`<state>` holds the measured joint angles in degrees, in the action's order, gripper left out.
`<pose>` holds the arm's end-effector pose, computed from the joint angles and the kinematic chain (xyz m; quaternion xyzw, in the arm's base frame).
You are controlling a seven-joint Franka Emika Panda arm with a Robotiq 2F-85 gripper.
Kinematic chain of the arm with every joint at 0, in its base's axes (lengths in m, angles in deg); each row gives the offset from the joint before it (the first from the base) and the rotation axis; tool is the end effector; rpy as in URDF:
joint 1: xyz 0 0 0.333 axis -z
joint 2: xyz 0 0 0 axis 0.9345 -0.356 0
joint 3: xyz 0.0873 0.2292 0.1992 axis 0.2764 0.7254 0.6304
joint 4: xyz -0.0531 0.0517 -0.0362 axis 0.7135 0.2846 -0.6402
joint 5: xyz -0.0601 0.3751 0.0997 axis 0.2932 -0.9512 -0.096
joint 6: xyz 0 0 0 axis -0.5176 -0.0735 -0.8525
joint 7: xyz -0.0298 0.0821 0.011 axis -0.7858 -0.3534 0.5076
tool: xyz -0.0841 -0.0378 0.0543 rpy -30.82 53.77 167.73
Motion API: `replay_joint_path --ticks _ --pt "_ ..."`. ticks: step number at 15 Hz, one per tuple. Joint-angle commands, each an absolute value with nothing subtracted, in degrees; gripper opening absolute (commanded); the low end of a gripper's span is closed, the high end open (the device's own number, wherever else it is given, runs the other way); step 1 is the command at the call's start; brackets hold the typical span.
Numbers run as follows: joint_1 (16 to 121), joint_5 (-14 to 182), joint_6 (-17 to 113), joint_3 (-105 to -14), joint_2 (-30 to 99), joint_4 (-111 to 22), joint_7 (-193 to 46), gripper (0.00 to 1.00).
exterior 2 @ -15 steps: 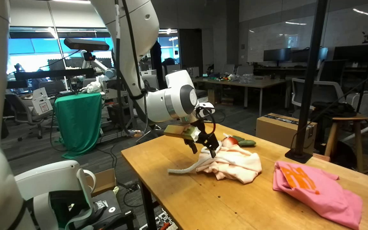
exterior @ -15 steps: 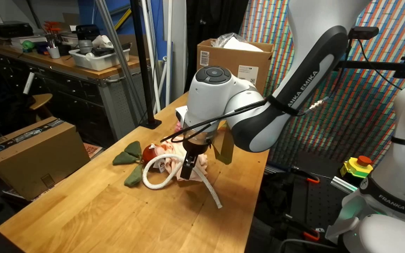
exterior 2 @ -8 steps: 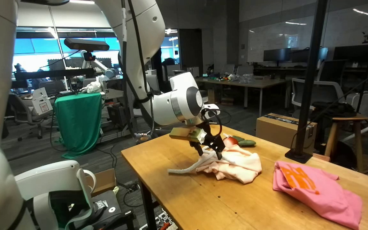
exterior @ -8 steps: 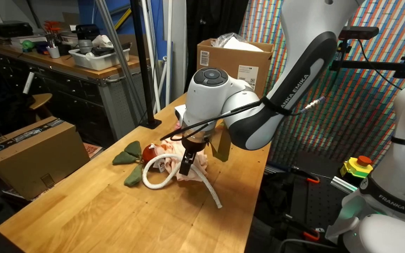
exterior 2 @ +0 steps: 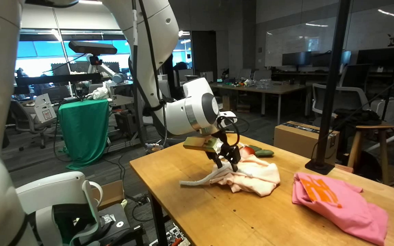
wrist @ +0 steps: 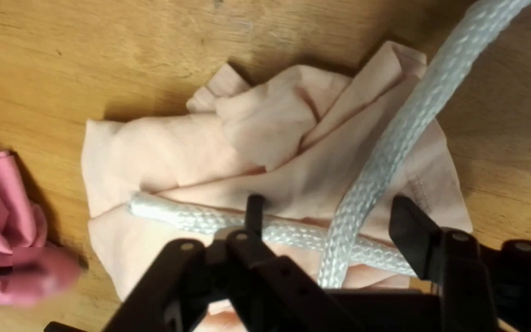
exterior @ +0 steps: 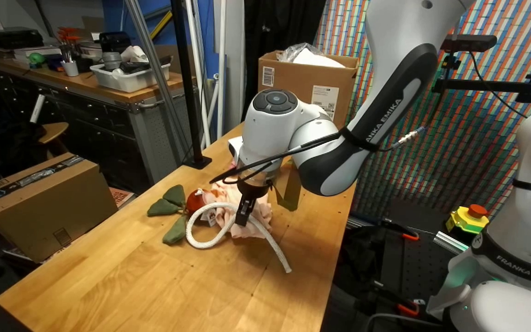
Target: Separate the things on the heap
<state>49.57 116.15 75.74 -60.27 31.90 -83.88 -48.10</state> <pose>0.5139 0.1665 0.2177 0.9744 0.1559 0.1365 0.0868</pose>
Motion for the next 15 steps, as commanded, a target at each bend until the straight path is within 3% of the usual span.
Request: replay_joint_path --ticks 1,5,8,10,15 --pt "48.5 118.2 77.0 -61.5 31.3 -82.9 -46.0 0.42" --pt "48.6 118.2 77.0 -61.3 31.5 -82.9 -46.0 0.11" --pt "48.6 118.0 76.9 -61.1 31.8 -83.2 -46.1 0.05" --pt "48.4 118.0 76.7 -61.1 32.2 -83.6 -46.0 0.09" --pt "47.4 118.7 75.8 -61.5 33.5 -84.3 -45.3 0.09"
